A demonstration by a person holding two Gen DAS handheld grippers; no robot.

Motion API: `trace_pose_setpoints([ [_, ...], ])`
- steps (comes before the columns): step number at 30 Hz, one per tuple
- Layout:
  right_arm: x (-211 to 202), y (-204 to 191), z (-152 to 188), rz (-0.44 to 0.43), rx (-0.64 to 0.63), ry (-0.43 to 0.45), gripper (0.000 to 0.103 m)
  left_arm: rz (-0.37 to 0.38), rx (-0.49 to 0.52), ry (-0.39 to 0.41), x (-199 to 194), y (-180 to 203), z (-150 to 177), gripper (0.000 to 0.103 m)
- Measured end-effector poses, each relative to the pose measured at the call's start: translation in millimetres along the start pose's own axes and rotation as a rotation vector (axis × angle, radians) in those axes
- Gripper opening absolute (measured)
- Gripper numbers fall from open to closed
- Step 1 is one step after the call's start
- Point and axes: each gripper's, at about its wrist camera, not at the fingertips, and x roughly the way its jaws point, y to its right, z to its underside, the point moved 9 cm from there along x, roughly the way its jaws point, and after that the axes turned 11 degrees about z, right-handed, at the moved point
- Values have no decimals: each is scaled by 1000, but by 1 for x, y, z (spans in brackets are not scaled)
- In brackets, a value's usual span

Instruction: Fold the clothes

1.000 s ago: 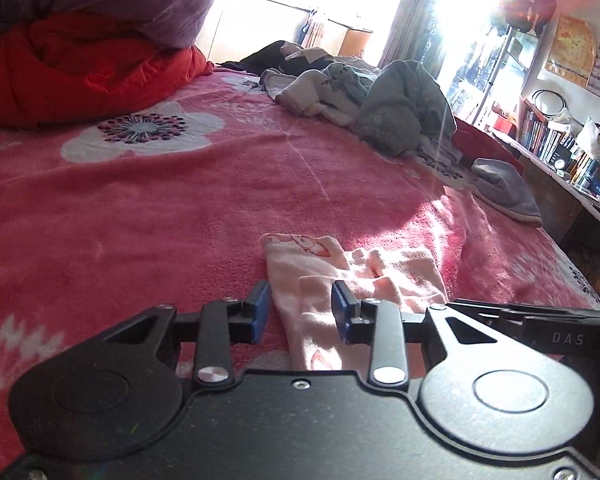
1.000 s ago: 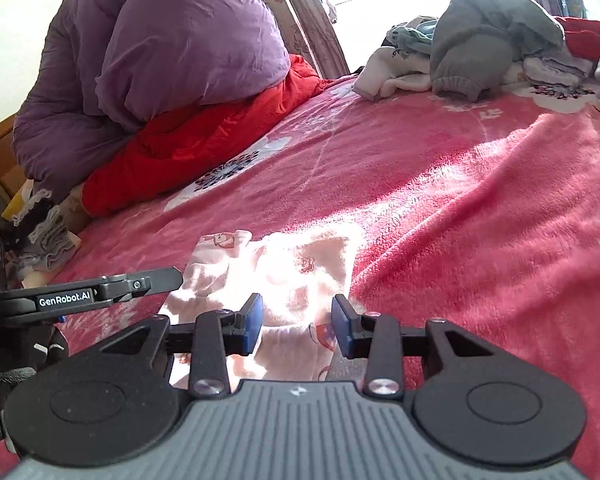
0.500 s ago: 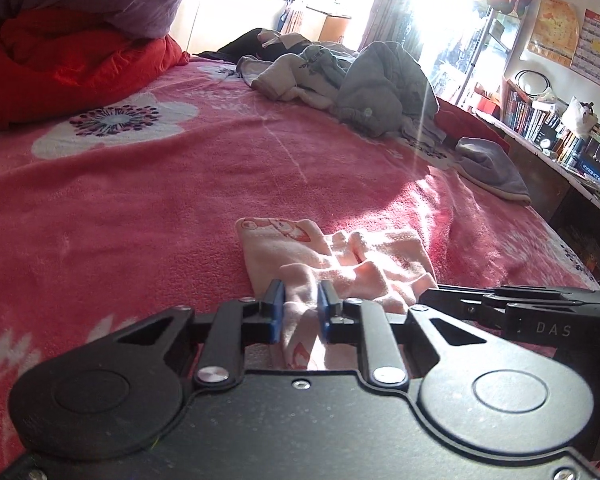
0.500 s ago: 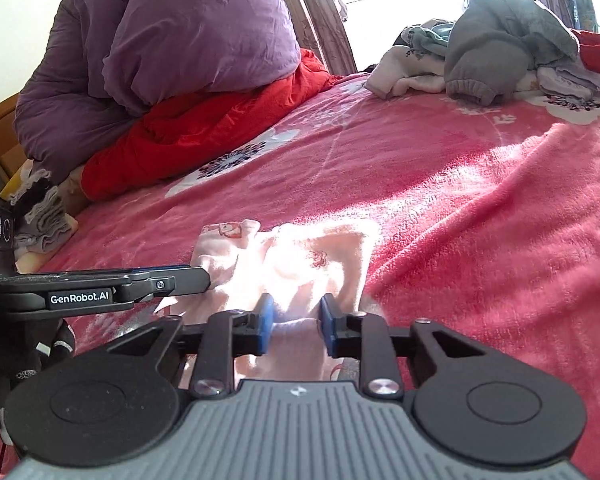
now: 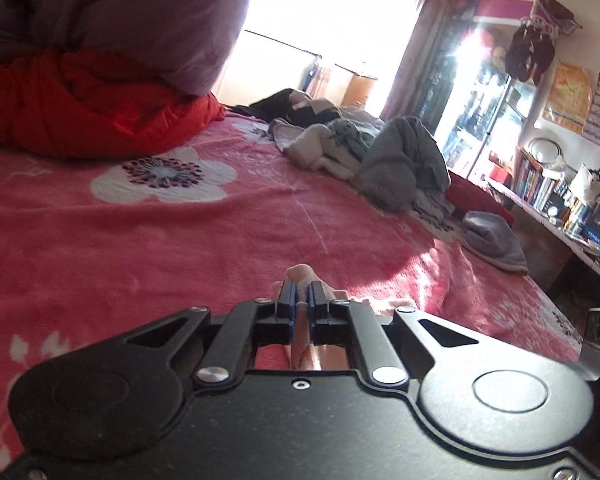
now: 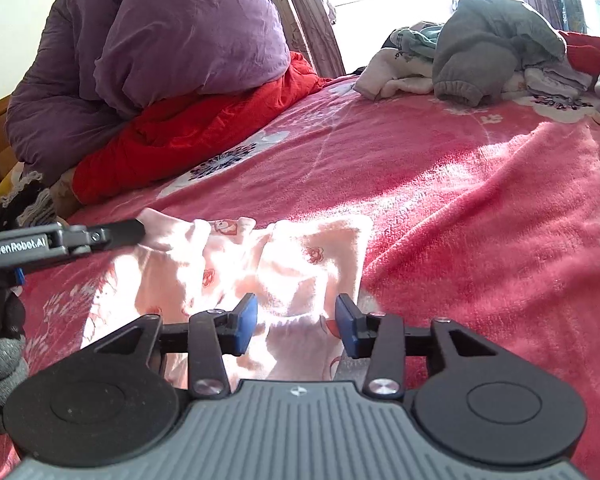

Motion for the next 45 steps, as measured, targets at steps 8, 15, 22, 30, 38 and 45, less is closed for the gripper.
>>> trace_pose_setpoints([
  [8,2,0,3,5,12,10,41,-181,-55,125,-98,-43,-14,4],
  [15,7,5,2,-1,41,11,38,-399,-101,133,-167,-108,4,4],
  [22,10,4,1,-3,35,11,38,-508,-110,108,-199,-138,18,4],
  [30,12,2,1,9,19,22,38,-617,-60,20,-228,-144,38,4],
  [38,7,4,-1,40,27,47,25,-765,45,-205,-224,-163,77,4],
  [45,3,4,-1,40,31,61,18,-859,162,-230,-223,-145,74,40],
])
